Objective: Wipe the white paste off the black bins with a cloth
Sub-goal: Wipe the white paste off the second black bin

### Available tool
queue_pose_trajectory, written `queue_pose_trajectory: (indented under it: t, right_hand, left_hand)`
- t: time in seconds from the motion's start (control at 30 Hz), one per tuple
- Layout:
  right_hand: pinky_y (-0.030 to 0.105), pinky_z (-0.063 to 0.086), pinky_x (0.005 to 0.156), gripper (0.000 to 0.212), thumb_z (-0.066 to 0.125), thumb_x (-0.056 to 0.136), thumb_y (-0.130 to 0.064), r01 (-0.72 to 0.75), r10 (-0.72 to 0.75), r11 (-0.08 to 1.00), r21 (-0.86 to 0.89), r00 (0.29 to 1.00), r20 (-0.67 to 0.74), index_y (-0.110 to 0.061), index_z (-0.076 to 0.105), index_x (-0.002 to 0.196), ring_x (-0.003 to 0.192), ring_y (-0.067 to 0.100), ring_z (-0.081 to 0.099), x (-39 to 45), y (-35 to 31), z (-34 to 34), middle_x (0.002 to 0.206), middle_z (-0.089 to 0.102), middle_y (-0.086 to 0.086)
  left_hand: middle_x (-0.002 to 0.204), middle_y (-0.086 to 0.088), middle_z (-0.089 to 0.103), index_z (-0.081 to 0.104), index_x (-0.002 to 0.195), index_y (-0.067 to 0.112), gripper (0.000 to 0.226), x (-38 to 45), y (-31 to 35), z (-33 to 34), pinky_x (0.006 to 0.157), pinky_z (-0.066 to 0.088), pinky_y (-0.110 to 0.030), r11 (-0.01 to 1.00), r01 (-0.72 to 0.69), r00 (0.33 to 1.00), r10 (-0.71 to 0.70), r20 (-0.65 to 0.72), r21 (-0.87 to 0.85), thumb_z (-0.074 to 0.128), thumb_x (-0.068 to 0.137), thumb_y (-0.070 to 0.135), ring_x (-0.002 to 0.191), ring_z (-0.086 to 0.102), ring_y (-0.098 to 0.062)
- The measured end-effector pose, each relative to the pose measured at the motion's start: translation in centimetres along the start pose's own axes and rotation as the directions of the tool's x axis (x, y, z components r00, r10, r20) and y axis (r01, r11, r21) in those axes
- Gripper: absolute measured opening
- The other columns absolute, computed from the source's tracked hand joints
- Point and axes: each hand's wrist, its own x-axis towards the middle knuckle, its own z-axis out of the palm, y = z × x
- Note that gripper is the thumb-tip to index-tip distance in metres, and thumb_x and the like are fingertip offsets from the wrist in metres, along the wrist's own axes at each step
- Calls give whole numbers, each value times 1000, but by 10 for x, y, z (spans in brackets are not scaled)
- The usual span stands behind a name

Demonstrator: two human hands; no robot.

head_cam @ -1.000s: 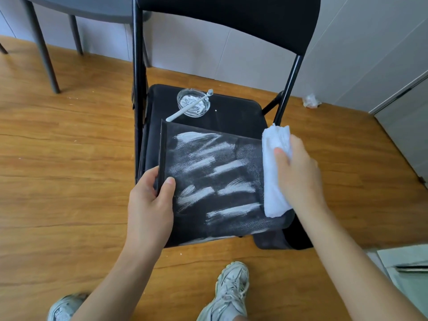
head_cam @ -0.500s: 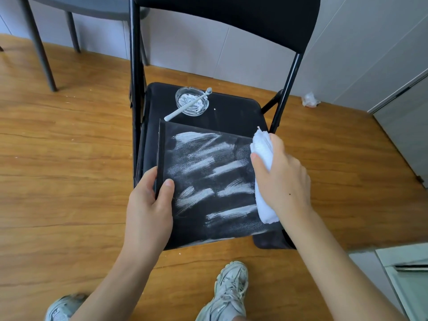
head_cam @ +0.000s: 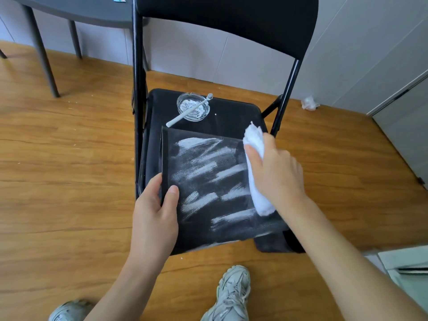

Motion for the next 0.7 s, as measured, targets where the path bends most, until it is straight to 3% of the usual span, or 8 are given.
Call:
queue_pose_trajectory:
  t: [0.1, 0.2, 0.3, 0.37, 0.47, 0.53, 0.6, 0.7]
  right_hand:
    - [33, 43, 59, 58, 34, 90, -66, -48, 49, 999, -18, 998, 36, -19, 38, 122, 69, 26, 56, 16, -3, 6, 80, 59, 3]
    - [32, 41, 55, 49, 48, 85, -64, -141, 129, 985, 99, 984, 122, -24, 36, 109, 69, 23, 54, 17, 4, 5, 74, 51, -3]
    - [30, 39, 52, 40, 58, 83, -49, -201, 167, 939, 278, 976, 141, -25, 39, 107, 72, 19, 52, 16, 10, 8, 80, 51, -3]
    - [29, 37, 53, 39, 58, 85, -41, -214, 172, 923, 320, 973, 154, -23, 41, 115, 77, 19, 51, 14, 9, 7, 83, 51, -3]
    - [31, 33, 54, 41, 52, 92, -36, -196, 148, 967, 164, 953, 265, -19, 37, 126, 78, 23, 48, 20, 8, -5, 78, 45, -6]
    - [33, 33, 60, 42, 48, 94, -35, -166, 147, 985, 37, 943, 299, -16, 35, 129, 80, 24, 46, 26, 6, -9, 90, 50, -1]
    - [34, 34, 68, 48, 48, 93, -41, -171, 170, 985, -19, 955, 245, -15, 35, 132, 83, 26, 44, 25, 3, -7, 109, 47, 6]
    - [29, 35, 70, 69, 53, 88, -56, -162, 163, 986, 38, 987, -10, -18, 31, 142, 91, 24, 50, 10, 4, 5, 121, 44, 6]
  left_hand:
    - [91, -15, 68, 64, 101, 19, 18, 4, 3, 1, 78, 51, -51, 1000, -5, 999, 5, -33, 12, 47, 101, 14, 89, 61, -38]
    - [86, -22, 64, 63, 93, 22, 20, 2, 6, 2, 69, 50, -54, 999, -36, 999, 37, -30, 33, 46, 100, 13, 79, 56, -45]
    - [88, -27, 62, 63, 93, 23, 21, 3, 6, 1, 65, 48, -57, 999, -37, 999, 38, -26, 37, 47, 100, 14, 66, 50, -35]
    - [90, -31, 60, 63, 95, 23, 19, 3, 5, 1, 63, 47, -57, 999, -32, 999, 33, -26, 40, 47, 100, 14, 68, 50, -25]
    - [92, -28, 62, 64, 96, 23, 18, 3, 4, 2, 64, 48, -51, 998, -35, 999, 37, -33, 42, 48, 99, 15, 70, 51, -23]
    - [94, -27, 62, 64, 96, 22, 14, 3, 4, 2, 67, 49, -51, 998, -42, 998, 44, -34, 49, 50, 98, 22, 70, 50, -28]
    - [92, -27, 61, 63, 94, 19, 14, 5, 4, 2, 64, 46, -43, 997, -43, 998, 45, -40, 60, 50, 96, 25, 71, 49, -29]
    - [92, -26, 63, 63, 94, 18, 16, 5, 2, 1, 65, 45, -38, 997, -44, 998, 46, -37, 60, 49, 99, 15, 70, 51, -32]
